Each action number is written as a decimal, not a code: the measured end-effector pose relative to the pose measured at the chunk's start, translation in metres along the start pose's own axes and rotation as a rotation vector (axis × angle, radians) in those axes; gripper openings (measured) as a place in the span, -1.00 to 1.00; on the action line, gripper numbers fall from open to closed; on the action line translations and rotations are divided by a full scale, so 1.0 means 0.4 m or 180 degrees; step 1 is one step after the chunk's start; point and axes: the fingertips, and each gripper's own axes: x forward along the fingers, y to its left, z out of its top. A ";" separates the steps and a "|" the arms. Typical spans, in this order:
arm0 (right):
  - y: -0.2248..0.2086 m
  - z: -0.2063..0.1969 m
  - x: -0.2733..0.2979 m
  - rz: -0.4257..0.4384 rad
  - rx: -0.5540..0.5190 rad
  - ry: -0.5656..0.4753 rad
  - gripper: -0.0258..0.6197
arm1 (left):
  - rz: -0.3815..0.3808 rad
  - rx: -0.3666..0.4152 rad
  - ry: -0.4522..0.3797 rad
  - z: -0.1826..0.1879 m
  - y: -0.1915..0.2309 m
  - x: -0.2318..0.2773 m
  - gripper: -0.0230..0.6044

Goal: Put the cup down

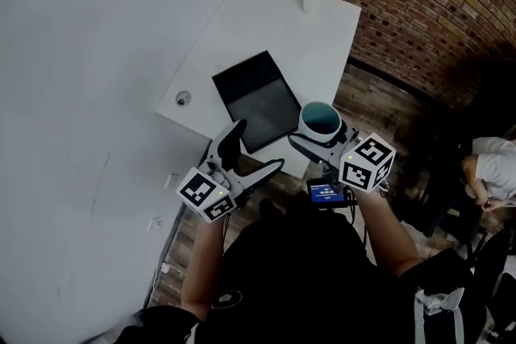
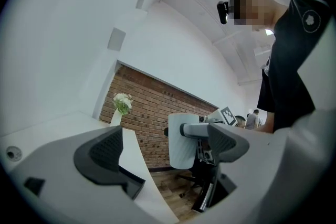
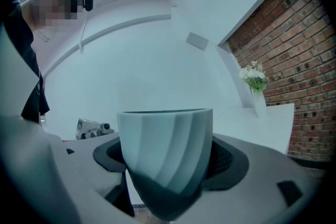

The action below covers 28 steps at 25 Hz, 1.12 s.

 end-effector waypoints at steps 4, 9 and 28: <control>0.010 0.007 0.004 0.0022 -0.0041 -0.0010 0.31 | 0.0022 0.0017 0.0014 -0.001 -0.002 -0.007 0.69; 0.011 0.002 0.003 0.0000 -0.0049 -0.0003 0.31 | 0.0009 0.0020 0.0026 -0.004 -0.007 -0.009 0.69; -0.093 0.069 0.127 0.0079 -0.0282 0.0019 0.31 | 0.0195 0.0087 -0.0149 0.048 0.051 -0.022 0.51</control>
